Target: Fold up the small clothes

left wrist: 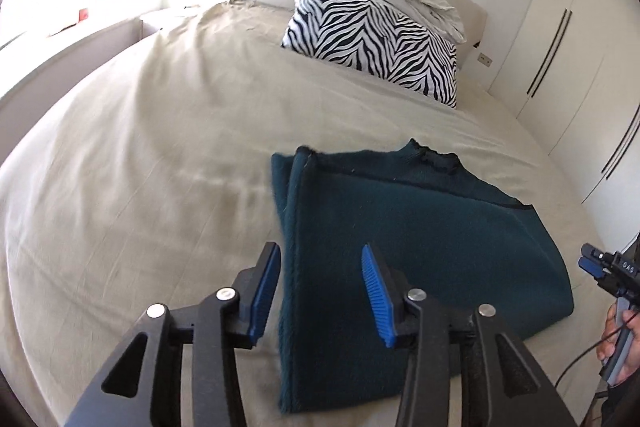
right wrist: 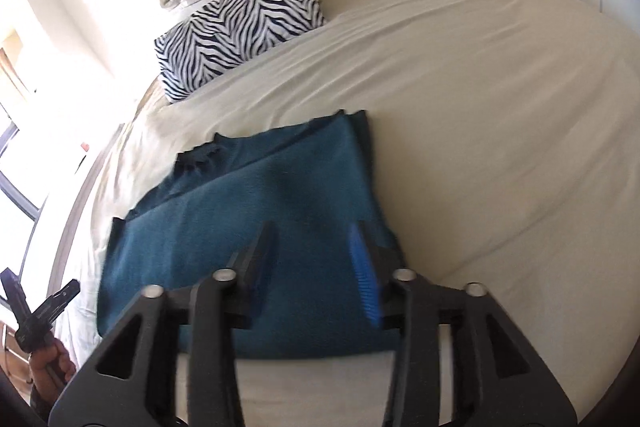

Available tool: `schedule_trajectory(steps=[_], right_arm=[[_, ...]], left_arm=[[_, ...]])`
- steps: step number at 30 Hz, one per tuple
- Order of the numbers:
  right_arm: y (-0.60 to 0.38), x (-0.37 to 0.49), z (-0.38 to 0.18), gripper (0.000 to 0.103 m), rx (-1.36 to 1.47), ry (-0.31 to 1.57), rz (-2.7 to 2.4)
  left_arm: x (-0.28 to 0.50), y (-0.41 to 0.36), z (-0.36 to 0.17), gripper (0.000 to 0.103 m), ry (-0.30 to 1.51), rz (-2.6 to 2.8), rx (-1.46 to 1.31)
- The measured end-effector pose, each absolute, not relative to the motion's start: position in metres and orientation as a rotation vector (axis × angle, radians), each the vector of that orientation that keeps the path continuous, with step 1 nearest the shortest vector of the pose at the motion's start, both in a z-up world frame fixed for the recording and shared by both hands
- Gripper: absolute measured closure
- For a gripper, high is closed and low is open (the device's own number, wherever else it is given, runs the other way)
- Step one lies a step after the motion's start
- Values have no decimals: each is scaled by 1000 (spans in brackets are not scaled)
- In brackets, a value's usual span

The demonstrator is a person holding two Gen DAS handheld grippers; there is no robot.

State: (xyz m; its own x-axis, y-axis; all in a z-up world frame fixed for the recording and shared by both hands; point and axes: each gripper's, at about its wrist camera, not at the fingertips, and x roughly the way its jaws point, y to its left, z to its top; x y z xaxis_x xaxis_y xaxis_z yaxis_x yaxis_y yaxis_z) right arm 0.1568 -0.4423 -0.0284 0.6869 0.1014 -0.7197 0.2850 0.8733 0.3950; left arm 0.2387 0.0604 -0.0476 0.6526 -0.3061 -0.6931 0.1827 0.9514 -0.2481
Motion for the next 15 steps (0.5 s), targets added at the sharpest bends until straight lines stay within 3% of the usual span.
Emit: schedule_trajectory(steps=[7,11,15], right_arm=[[-364,254,-39,46,573,845,209],[-335,304,-63,47,679,891,315],[-324,338,-100,51,760,968,320]], left_arm=[[328,-12,-77,51,842,-245,75],[357,0,-117,49,931,-224,32],[348,11,-119,49,901,-224,22]])
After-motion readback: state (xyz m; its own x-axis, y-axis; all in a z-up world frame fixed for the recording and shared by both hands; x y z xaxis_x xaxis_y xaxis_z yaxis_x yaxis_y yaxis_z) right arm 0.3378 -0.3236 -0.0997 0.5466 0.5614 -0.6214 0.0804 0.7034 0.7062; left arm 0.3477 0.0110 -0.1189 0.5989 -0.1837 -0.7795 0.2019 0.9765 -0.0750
